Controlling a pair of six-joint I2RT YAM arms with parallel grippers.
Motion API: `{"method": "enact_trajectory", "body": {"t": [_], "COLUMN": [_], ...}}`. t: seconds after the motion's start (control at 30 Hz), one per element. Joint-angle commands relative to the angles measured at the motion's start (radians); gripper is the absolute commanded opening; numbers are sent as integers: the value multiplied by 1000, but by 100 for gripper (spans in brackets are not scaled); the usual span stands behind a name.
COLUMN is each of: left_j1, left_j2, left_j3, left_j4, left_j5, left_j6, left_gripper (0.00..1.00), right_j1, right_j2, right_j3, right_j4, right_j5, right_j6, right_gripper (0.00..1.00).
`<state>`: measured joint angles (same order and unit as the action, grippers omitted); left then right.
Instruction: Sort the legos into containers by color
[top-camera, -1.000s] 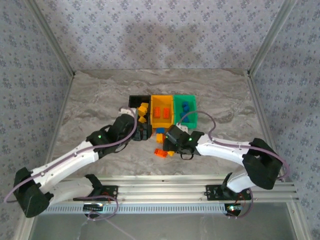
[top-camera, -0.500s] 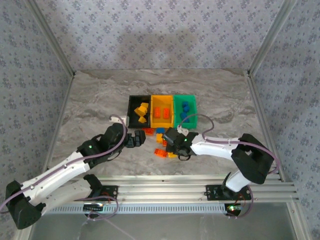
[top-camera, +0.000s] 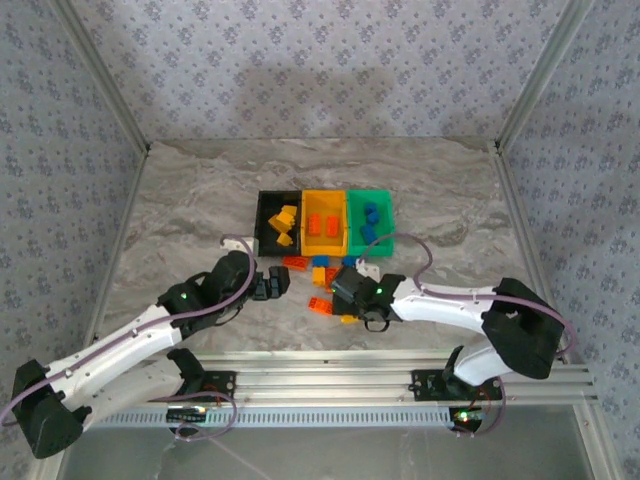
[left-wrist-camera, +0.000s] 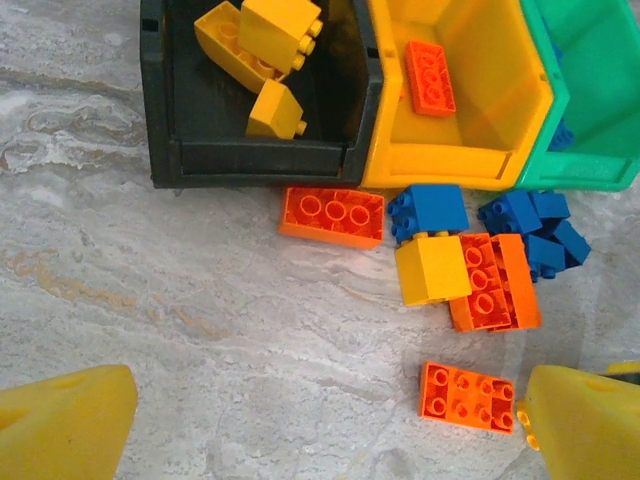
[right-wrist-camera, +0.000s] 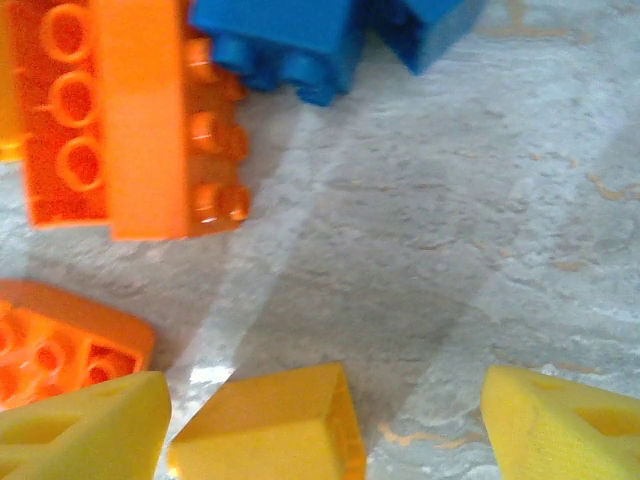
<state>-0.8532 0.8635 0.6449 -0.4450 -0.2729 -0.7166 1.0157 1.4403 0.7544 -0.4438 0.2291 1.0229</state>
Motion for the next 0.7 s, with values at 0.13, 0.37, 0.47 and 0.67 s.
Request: {"method": "enact_trajectory", "body": {"t": [0.13, 0.37, 0.47, 0.67], "left_j1": [-6, -4, -4, -5], "left_j2": [-18, -15, -16, -18], "left_j3": [-18, -22, -22, -28], "left_j4": [15, 9, 3, -12], "left_j5": [7, 5, 4, -10], "left_j6": [-20, -21, -21, -26], "left_gripper": [100, 100, 100, 100], "right_j1": [29, 21, 16, 4], "right_j2": [51, 81, 89, 36], "right_j3": [58, 31, 30, 27], "right_j4": [-69, -64, -78, -94], "right_j5": [-24, -44, -53, -44], "right_j6": [-92, -82, -81, -95], "right_gripper": [82, 68, 59, 39]}}
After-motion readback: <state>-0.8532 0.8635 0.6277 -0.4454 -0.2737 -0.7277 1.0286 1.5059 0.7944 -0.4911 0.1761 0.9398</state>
